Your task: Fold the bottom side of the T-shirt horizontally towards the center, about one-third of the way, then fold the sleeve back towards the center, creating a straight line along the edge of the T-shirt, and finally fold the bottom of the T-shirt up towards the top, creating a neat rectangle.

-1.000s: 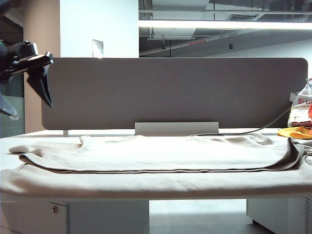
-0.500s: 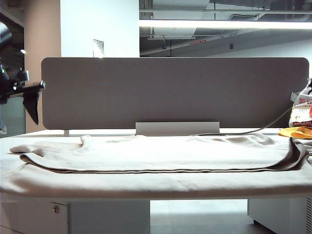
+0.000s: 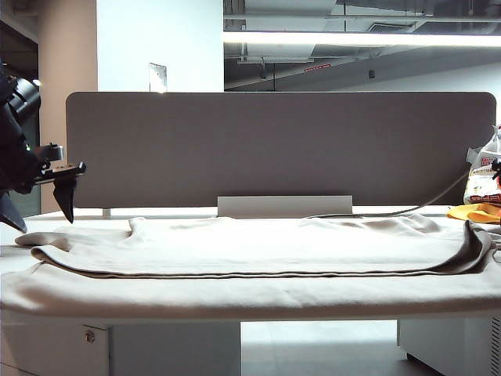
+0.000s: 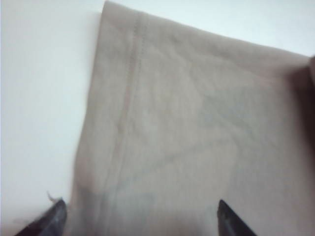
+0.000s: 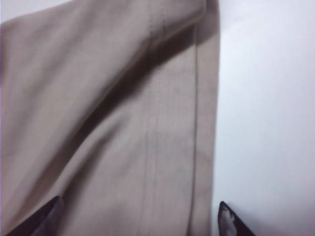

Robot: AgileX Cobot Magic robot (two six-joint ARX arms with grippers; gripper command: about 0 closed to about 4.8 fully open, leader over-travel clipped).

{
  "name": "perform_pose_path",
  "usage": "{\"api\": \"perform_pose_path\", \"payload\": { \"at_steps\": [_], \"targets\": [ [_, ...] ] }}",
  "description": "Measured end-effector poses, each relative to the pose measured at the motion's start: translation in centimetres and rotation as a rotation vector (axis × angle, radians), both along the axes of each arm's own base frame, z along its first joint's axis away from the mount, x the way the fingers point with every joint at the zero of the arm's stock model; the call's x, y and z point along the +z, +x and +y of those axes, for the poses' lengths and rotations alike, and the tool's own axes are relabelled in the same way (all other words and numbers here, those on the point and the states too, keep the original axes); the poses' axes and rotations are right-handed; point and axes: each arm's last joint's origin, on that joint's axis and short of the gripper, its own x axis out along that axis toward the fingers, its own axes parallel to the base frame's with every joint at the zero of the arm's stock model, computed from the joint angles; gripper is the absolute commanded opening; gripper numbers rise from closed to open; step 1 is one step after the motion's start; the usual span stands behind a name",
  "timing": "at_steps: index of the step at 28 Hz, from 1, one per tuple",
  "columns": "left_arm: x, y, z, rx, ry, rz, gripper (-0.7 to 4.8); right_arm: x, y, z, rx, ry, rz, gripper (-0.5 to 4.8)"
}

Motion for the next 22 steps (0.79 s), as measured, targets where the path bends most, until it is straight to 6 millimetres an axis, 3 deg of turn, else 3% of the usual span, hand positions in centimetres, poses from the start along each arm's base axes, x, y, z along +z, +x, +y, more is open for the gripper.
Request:
{"api": "perform_pose_path", "payload": {
  "at_steps": [3, 6, 9, 11, 13, 17, 20, 22],
  "targets": [
    [-0.5, 0.7, 0.1, -0.003, 0.008, 0.016, 3.81, -0.1, 0.7, -0.2, 0.0, -0.002, -0.006, 3.99],
    [-1.1, 0.9, 0.1, -0.011, 0.022, 0.03, 2.75, -0.2, 1.0, -0.3, -0.002, -0.008, -0.009, 3.92],
    [-1.5, 1.0, 0.2, -0.023, 0.041, 0.039, 2.06, -0.3, 1.1, -0.4, -0.01, -0.021, -0.009, 2.9],
    [-1.6, 1.0, 0.2, -0.032, 0.049, 0.04, 2.04, -0.5, 1.1, -0.4, -0.013, -0.023, -0.003, 2.23],
    [-1.7, 1.1, 0.2, -0.039, 0.054, 0.037, 1.98, -0.7, 1.1, -0.4, -0.013, -0.024, 0.002, 2.08],
    [-1.9, 1.3, 0.2, -0.048, 0.062, 0.032, 1.22, -0.7, 1.1, -0.4, -0.012, -0.024, 0.001, 1.96],
    [-2.0, 1.4, 0.3, -0.047, 0.061, 0.03, 1.0, -0.8, 1.2, -0.4, -0.012, -0.023, 0.002, 1.09],
    [-2.1, 1.5, 0.3, -0.048, 0.062, 0.03, 0.38, -1.0, 1.2, -0.4, -0.01, -0.02, 0.007, 0.6]
  ]
}}
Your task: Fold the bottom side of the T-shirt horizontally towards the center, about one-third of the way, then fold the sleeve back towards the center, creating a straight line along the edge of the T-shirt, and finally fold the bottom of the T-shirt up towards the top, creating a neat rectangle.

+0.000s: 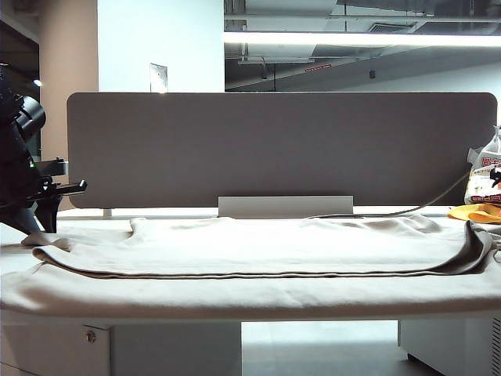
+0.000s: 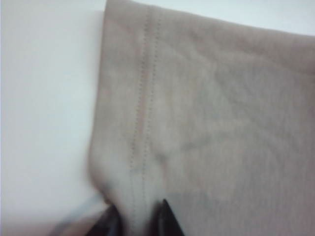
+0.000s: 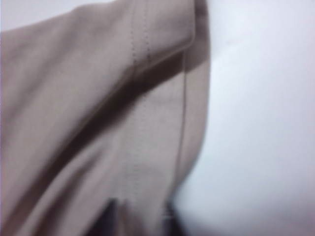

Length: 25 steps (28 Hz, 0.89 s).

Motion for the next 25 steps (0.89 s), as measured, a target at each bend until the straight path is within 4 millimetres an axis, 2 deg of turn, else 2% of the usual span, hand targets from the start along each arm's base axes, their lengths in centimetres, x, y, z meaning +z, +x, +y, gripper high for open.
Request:
{"api": "perform_pose_path", "payload": {
  "at_steps": [2, 4, 13, 17, 21, 25],
  "targets": [
    [-0.1, 0.1, 0.0, -0.002, 0.004, -0.007, -0.07, -0.1, 0.0, 0.0, 0.002, 0.001, -0.001, 0.29],
    [-0.1, 0.1, 0.1, -0.011, 0.009, -0.01, -0.06, -0.2, 0.1, -0.1, 0.002, 0.002, -0.003, -0.08],
    [-0.1, 0.3, 0.0, -0.035, 0.015, -0.018, -0.06, -0.2, 0.4, -0.1, 0.016, 0.012, -0.033, -0.07],
    [0.2, 0.5, -0.2, -0.064, -0.023, -0.012, -0.06, 0.6, 0.9, 0.2, 0.052, 0.047, -0.071, -0.07],
    [1.0, 0.9, -2.2, -0.123, -0.052, 0.007, -0.06, 1.4, 1.6, 1.3, 0.101, 0.068, -0.109, -0.07],
    [2.9, 1.6, -5.0, -0.199, -0.064, -0.033, -0.06, 2.6, 2.5, 2.9, 0.151, 0.074, -0.142, -0.07]
  ]
}}
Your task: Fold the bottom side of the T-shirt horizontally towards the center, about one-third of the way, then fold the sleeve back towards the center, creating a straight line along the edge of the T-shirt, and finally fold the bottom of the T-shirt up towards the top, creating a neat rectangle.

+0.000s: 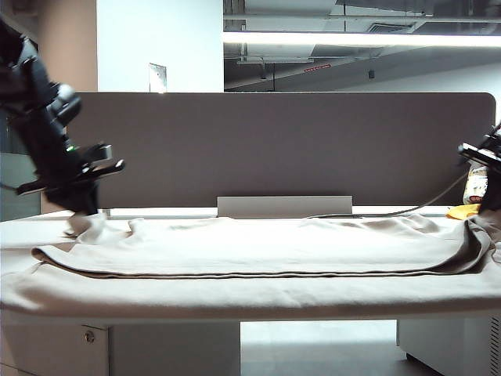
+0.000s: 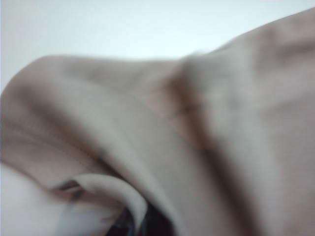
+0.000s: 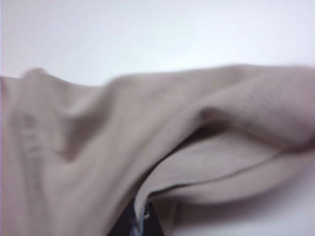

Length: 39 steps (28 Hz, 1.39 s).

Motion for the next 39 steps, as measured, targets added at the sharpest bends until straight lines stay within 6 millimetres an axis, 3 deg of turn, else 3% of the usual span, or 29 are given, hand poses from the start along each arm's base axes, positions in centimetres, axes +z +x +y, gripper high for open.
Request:
{"api": "perform_pose_path", "payload": {
  "at_steps": [8, 16, 20, 26, 29, 34, 35, 38, 39],
  "targets": [
    [0.8, -0.3, -5.8, -0.126, -0.005, -0.005, -0.06, 1.6, 0.7, 4.0, 0.106, 0.017, -0.042, -0.07],
    [0.7, -1.5, -10.9, -0.25, -0.023, 0.014, -0.06, 1.9, 0.9, 8.3, 0.217, 0.045, -0.039, -0.07],
    [0.7, -1.8, -12.2, -0.28, -0.025, 0.015, -0.06, 1.9, 1.0, 10.4, 0.267, 0.051, -0.038, -0.07],
    [0.7, -1.8, -12.4, -0.277, -0.028, 0.016, -0.01, 1.8, 0.8, 12.2, 0.304, 0.056, -0.029, -0.01],
    [0.7, -1.9, -12.4, -0.283, -0.042, 0.019, 0.63, 1.7, 0.7, 13.1, 0.327, 0.062, -0.018, 0.78],
    [0.8, -1.9, -12.5, -0.277, -0.077, 0.027, 1.69, 1.8, 0.5, 14.9, 0.391, 0.101, -0.019, 1.35],
    [0.8, -1.9, -12.5, -0.274, -0.08, 0.028, 1.92, 1.8, 0.5, 15.2, 0.399, 0.103, -0.019, 1.75],
    [0.8, -1.9, -12.5, -0.272, -0.081, 0.029, 2.2, 1.8, 0.3, 16.1, 0.425, 0.111, -0.018, 2.77],
    [0.8, -1.9, -12.5, -0.272, -0.082, 0.027, 2.2, 1.8, 0.3, 16.4, 0.433, 0.116, -0.017, 2.77]
  ]
}}
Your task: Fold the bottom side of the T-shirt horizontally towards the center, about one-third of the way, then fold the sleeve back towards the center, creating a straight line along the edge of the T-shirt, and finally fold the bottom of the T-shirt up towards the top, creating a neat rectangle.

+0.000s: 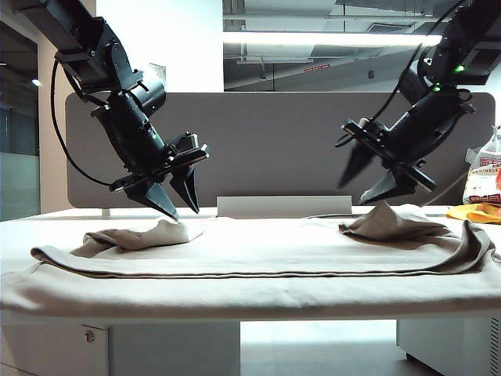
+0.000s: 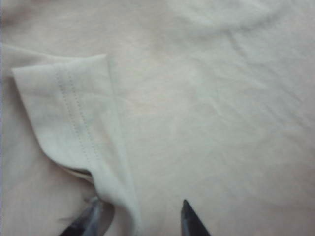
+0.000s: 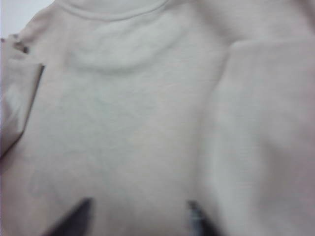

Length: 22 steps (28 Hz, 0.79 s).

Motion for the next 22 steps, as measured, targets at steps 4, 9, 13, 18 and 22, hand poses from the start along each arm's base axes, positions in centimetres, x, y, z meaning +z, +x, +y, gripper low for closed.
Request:
{"api": "perform_pose_path", "payload": {
  "at_steps": [4, 9, 13, 18, 22],
  "targets": [
    [0.1, 0.1, 0.0, 0.001, -0.005, -0.015, 2.19, 0.1, -0.1, 0.7, 0.018, 0.009, -0.004, 2.74],
    [0.1, 0.1, 0.0, 0.001, -0.006, -0.017, 2.01, 0.4, 0.0, 1.0, 0.017, 0.034, -0.018, 1.59],
    [0.1, 0.1, 0.1, 0.007, 0.0, -0.007, 0.96, 1.5, -0.3, 1.0, 0.018, 0.037, -0.042, -0.06],
    [1.0, -0.1, 2.2, 0.064, 0.025, 0.013, 0.96, 3.2, -0.8, -0.7, -0.02, 0.009, -0.061, -0.06],
    [3.3, -0.3, 5.5, 0.144, 0.034, -0.017, 0.96, 4.0, -1.3, -3.4, -0.089, -0.021, -0.034, -0.06]
  ]
}}
